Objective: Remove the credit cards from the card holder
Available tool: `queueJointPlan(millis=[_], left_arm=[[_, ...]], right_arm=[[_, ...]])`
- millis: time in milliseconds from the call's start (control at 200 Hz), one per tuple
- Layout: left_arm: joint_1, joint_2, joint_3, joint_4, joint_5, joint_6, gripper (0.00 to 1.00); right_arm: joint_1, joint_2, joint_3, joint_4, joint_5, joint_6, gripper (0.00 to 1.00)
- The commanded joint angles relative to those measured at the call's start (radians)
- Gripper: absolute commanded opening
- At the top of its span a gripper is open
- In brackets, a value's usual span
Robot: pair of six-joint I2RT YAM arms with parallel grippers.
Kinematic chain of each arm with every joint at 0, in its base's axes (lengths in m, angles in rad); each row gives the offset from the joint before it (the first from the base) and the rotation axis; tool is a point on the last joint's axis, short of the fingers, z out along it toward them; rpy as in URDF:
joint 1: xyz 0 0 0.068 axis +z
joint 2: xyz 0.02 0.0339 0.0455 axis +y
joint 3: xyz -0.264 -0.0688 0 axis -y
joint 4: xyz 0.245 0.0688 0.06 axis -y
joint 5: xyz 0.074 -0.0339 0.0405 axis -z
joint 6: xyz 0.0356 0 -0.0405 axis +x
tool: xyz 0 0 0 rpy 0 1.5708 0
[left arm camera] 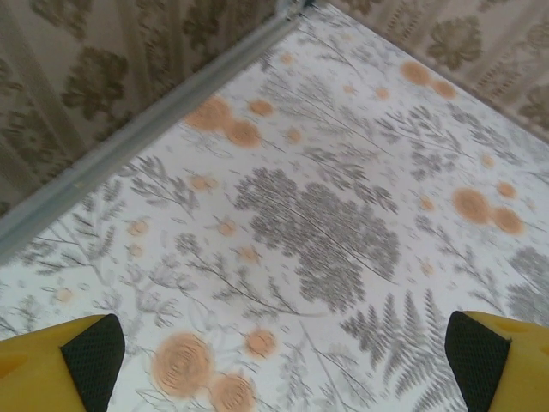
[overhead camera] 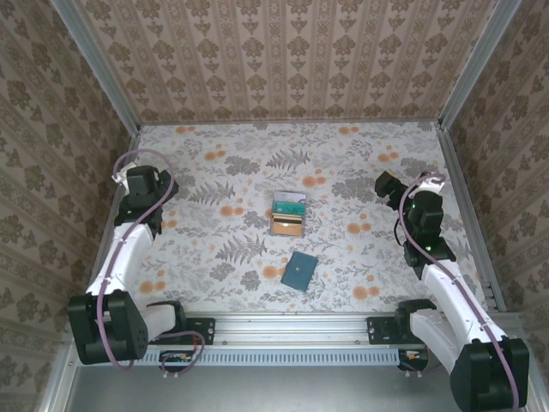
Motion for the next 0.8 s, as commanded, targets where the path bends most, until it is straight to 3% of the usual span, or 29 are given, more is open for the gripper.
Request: queueJointPlan(millis=[0,90,210,485,615,795], left_arm=[[-0.019,-0.065,0.031,-0.01,0.167,-0.052,1.0],[-0.086,-0.079,0.025,-0.02,0.179,-0.076,1.0],[-0.248,-0.087,0.012,-0.058,0.131,-0.082,1.0],[-0.753,-0.065,-0.054,-0.111,-0.074,-0.083,0.97],[-0.975,0.001,-0.053,-0.147,-0.163,-0.108,0.94],[-1.197,0.129,-0.007,-0.17,-0.191,-0.153,0.79]], right_arm=[[0.006,0.011,0.065,-0.105,-0.175,0.095,1.0],[0.041,0.019,0.073,-0.132,-0.24,0.118,1.0],[0.153,0.015,0.1,-0.23,-0.202,0.093,1.0],[0.413,-0.048,0.052,-0.42,-0.165,0.087,1.0],[0.45,-0.148,-0.055,-0.415,-0.207,0.157,1.0],[0.45,-0.31,-0.14,-0.497,-0.265,0.244,1.0]])
